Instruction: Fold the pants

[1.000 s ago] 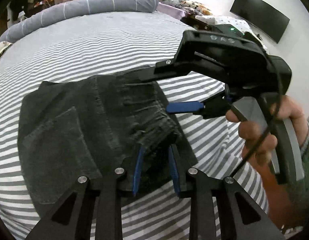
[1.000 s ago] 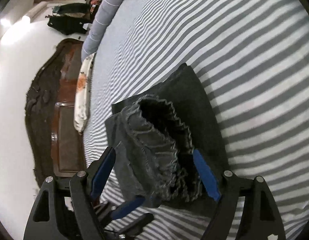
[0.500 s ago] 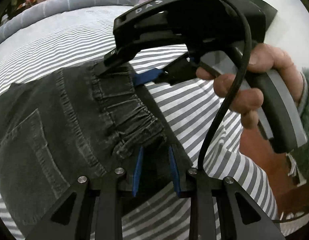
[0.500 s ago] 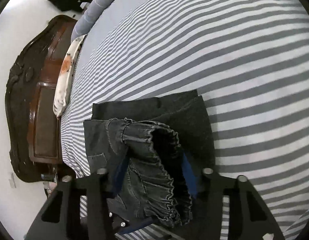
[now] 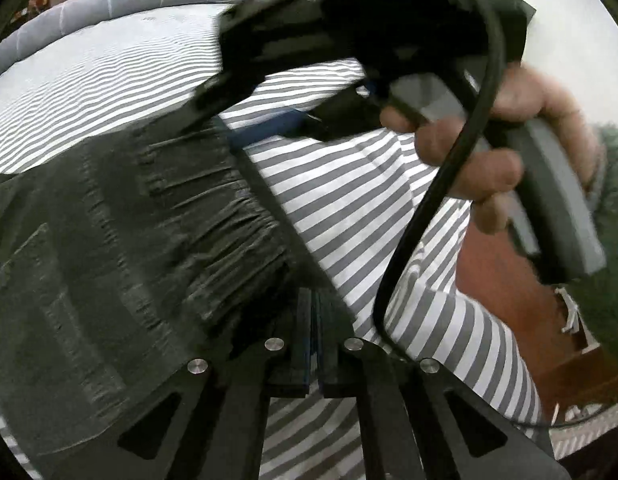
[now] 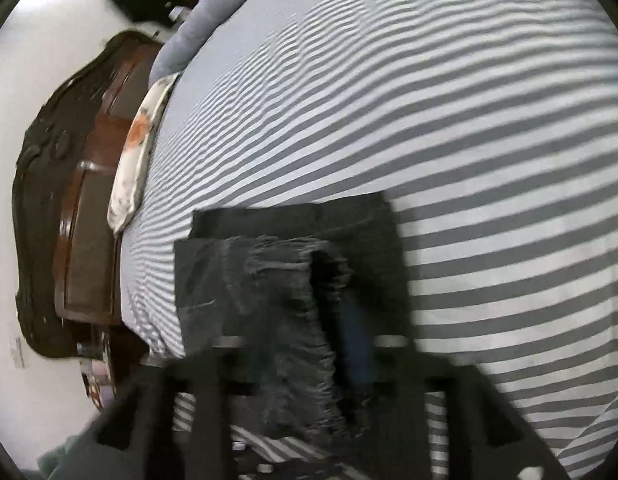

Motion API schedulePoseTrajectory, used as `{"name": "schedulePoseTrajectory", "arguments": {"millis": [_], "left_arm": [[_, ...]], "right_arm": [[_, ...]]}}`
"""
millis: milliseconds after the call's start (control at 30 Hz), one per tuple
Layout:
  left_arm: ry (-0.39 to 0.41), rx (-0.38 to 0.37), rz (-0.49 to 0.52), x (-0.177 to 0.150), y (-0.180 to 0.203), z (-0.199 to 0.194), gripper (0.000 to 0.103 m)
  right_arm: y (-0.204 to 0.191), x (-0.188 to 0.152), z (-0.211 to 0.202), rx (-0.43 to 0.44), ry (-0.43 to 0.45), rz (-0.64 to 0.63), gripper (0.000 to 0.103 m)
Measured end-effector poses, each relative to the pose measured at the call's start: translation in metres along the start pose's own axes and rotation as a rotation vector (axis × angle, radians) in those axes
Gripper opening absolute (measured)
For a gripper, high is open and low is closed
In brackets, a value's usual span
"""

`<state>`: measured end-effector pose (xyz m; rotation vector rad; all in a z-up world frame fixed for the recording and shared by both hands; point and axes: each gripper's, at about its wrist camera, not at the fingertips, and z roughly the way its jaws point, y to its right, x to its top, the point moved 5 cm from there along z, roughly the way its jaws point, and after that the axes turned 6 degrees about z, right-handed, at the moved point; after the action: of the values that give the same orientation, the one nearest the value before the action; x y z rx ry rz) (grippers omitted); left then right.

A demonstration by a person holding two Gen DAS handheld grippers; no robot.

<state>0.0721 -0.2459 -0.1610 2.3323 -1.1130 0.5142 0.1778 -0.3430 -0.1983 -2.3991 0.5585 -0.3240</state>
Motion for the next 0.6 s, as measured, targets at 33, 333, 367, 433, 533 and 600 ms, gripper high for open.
{"name": "schedulePoseTrajectory", "arguments": {"millis": [33, 333, 367, 433, 533, 600], "left_arm": [[-0.003, 0.013, -0.015, -0.002, -0.006, -0.005, 0.003], [0.045, 0.170, -0.190, -0.031, -0.090, -0.066, 0.022], [0.057, 0.193, -0.223, -0.035, -0.102, -0.075, 0.022], [0.071, 0.222, -0.283, -0.039, -0.122, -0.089, 0.022], [0.086, 0.278, -0.360, -0.051, -0.151, -0.097, 0.022], [0.095, 0.313, -0.395, -0.057, -0.165, -0.100, 0.022]], "right_arm": [[0.006, 0.001, -0.001, 0.004, 0.016, 0.013, 0.051], [0.017, 0.005, 0.011, 0.141, 0.008, 0.032, 0.052], [0.017, 0.005, 0.013, 0.143, 0.006, 0.019, 0.052], [0.013, 0.001, 0.018, 0.134, -0.004, -0.018, 0.052], [0.011, -0.010, 0.024, 0.158, -0.041, -0.042, 0.052], [0.010, -0.021, 0.027, 0.177, -0.071, -0.049, 0.052]]}}
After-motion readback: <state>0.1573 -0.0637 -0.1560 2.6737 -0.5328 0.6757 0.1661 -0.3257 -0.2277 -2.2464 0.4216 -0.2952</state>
